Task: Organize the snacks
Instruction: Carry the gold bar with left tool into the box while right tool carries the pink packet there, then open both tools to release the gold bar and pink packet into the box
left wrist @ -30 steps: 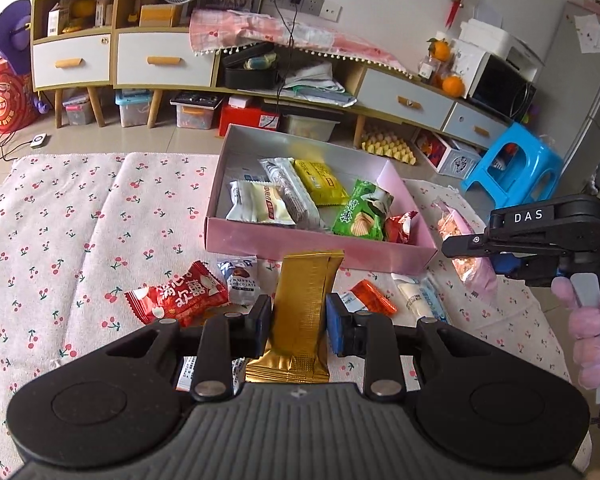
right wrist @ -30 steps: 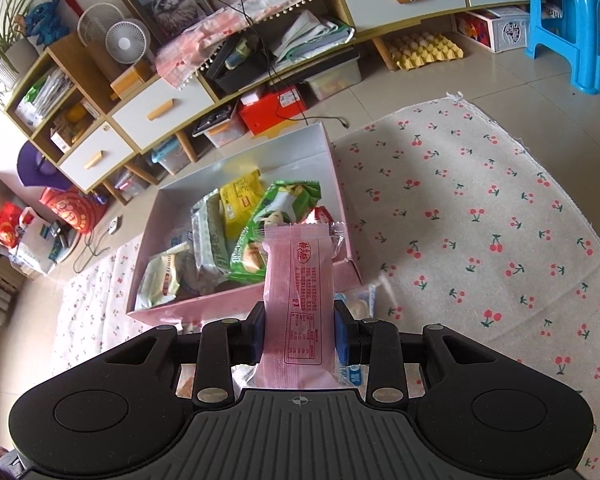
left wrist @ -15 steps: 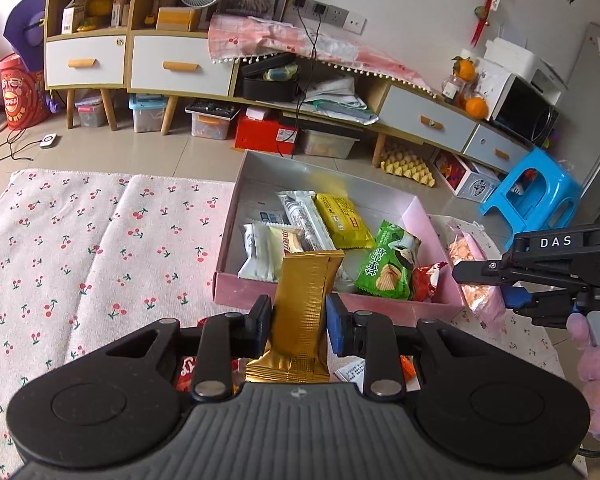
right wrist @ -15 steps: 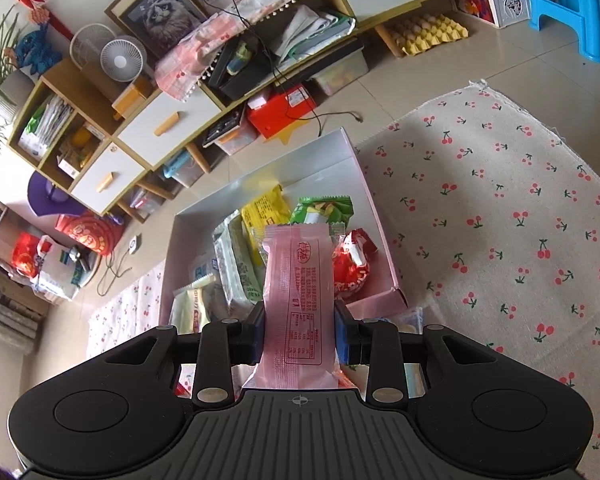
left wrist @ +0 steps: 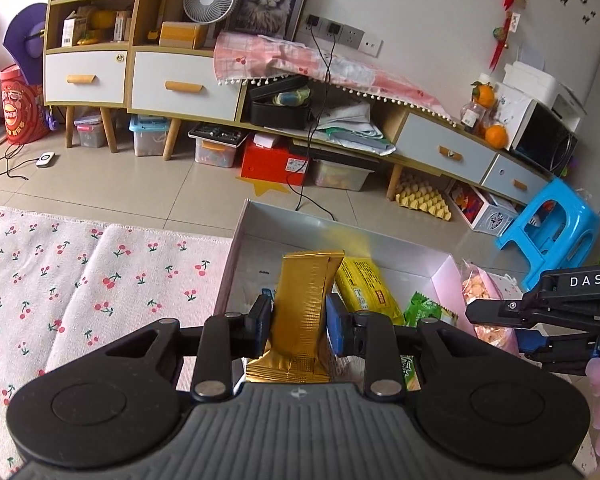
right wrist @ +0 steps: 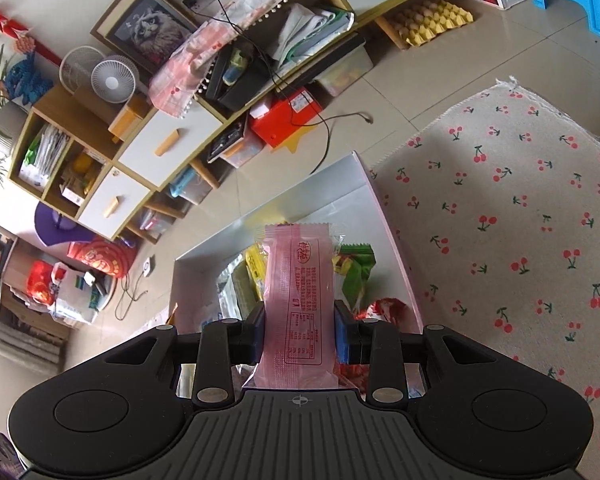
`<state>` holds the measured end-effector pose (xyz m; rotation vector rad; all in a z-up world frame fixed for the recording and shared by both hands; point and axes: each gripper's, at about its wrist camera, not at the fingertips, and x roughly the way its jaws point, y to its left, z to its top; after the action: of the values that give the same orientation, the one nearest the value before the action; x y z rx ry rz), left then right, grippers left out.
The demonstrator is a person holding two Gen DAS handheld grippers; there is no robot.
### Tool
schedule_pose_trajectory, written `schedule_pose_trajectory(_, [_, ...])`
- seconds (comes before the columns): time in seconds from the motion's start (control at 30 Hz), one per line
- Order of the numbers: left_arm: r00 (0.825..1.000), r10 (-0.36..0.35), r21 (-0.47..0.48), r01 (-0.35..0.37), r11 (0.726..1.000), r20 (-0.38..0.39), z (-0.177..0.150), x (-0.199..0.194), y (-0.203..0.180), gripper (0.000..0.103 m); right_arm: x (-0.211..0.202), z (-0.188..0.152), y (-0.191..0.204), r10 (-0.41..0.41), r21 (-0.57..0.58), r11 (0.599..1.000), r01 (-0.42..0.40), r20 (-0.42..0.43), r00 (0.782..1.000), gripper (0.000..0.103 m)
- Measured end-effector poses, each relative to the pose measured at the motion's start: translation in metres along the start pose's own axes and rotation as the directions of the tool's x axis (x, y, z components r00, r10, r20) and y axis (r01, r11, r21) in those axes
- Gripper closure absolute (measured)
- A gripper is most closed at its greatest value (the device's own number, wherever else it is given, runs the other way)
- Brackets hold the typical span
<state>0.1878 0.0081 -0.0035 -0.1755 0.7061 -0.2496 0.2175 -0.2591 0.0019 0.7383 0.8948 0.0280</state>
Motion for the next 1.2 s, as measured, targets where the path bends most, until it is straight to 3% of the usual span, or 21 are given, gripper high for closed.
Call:
schedule_pose_trajectory(0.5, [0.999,0.034,0.054,-0.036,0.998,0.036,0.003,0.021,0.004,0.074,0.038,0.003,0.025,0.035,-0.07,0.997,-0.034,0.005,0.999,0.067])
schedule_pose_trajectory(0.57, [0.998,0.054,0.053,-0.056,0.997,0.034,0.002,0.021,0.003,0.054,0.037,0.003,0.024,0.038,-0.066,0.997,-0.038,0.005,0.999,0.059])
schedule_pose_trajectory(0.63, [0.997,0.064,0.043,-0.066,0.997,0.041,0.001,0.019,0.004,0.044,0.035,0.002,0.022,0.041,-0.064,0.997,-0.04,0.015,0.999,0.037])
schedule_pose_trajectory(0.67, [0.997,0.066,0.039,-0.068,0.997,0.04,0.001,0.018,0.004,0.042,0.033,0.002,0.022,0.041,-0.066,0.997,-0.04,0.02,0.999,0.035])
schedule_pose_trajectory(0.97, [0.996,0.085,0.009,-0.085,0.996,0.02,0.003,0.0,0.008,0.021,0.014,-0.01,0.03,0.002,-0.156,0.988,0.001,0.017,1.0,0.02])
schedule_pose_trajectory(1.2, [0.993,0.116,0.034,-0.116,0.993,0.004,-0.002,-0.019,0.012,0.014,-0.004,-0.028,0.039,-0.004,-0.215,0.977,0.008,0.017,1.0,0.015])
